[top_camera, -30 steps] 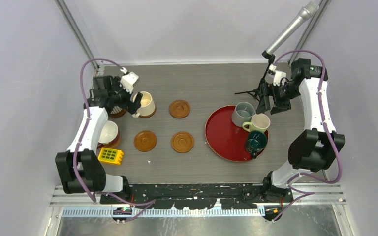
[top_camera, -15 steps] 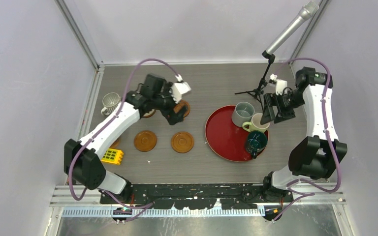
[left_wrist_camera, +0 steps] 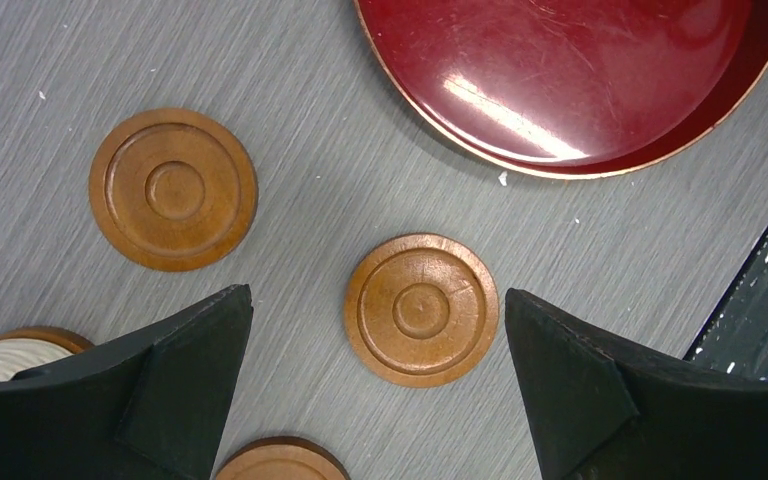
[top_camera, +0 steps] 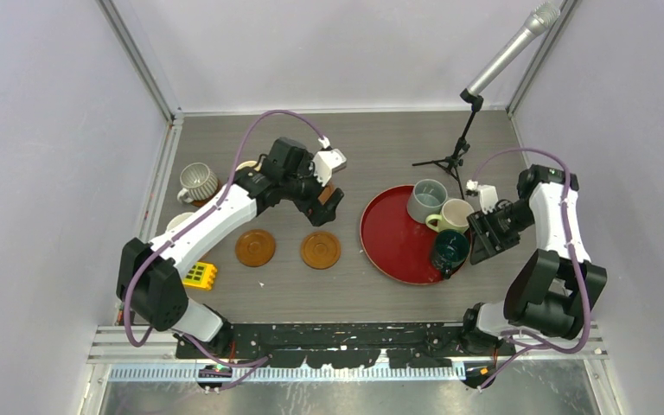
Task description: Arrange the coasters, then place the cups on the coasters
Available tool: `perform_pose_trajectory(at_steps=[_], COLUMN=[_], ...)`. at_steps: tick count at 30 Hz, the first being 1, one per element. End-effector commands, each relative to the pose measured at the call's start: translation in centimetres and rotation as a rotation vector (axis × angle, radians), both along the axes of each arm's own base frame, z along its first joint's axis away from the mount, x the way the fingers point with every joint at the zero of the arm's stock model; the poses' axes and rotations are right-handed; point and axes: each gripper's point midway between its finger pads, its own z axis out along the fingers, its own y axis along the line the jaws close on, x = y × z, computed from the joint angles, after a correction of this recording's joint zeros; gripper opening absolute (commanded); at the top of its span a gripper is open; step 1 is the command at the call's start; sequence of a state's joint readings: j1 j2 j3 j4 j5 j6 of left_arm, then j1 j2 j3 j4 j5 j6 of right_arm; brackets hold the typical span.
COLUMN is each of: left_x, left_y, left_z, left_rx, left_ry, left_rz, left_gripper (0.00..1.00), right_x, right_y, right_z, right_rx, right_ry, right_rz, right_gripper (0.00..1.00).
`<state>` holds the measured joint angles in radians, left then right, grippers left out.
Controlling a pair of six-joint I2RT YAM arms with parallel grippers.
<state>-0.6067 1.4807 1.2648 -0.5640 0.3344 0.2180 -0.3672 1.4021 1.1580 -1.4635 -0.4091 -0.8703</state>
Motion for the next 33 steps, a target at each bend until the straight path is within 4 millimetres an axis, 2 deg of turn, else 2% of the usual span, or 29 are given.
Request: perform_pose_trajectory(at_steps=[1, 6, 15, 27, 33], left_x=[0.9, 1.0, 0.7, 0.6, 0.6], left_y=[-0.1, 0.5, 0.9, 1.5, 1.0], left_z=[2.3, 2.4, 2.2, 2.2, 1.7], left_rx=[-0.063, -0.057, -0.045, -0.033, -0.041], left_ry=[-0.067, -0.081, -0.074, -0.081, -0.054], left_rz=[0.060, 0.087, 0.092, 0.120, 0.112], left_gripper=[1.00, 1.00, 1.00, 1.00, 1.00], right_x=[2.1, 2.1, 2.7, 6.2, 8.0], right_y=[-0.6, 0.2, 2.7, 9.1, 14.3], right_z=[-1.0, -3.1, -4.6, -4.9, -4.5], right_rx=[-0.047, -0.033, 0.022, 0.088, 0.145], right_ry=[-0.188, -0.203, -0.206, -0.250, -0.278], right_rz=[0.055, 0.066, 0.059, 0.057, 0.101], right_gripper=[0.56, 0.50, 0.48, 0.49, 0.52])
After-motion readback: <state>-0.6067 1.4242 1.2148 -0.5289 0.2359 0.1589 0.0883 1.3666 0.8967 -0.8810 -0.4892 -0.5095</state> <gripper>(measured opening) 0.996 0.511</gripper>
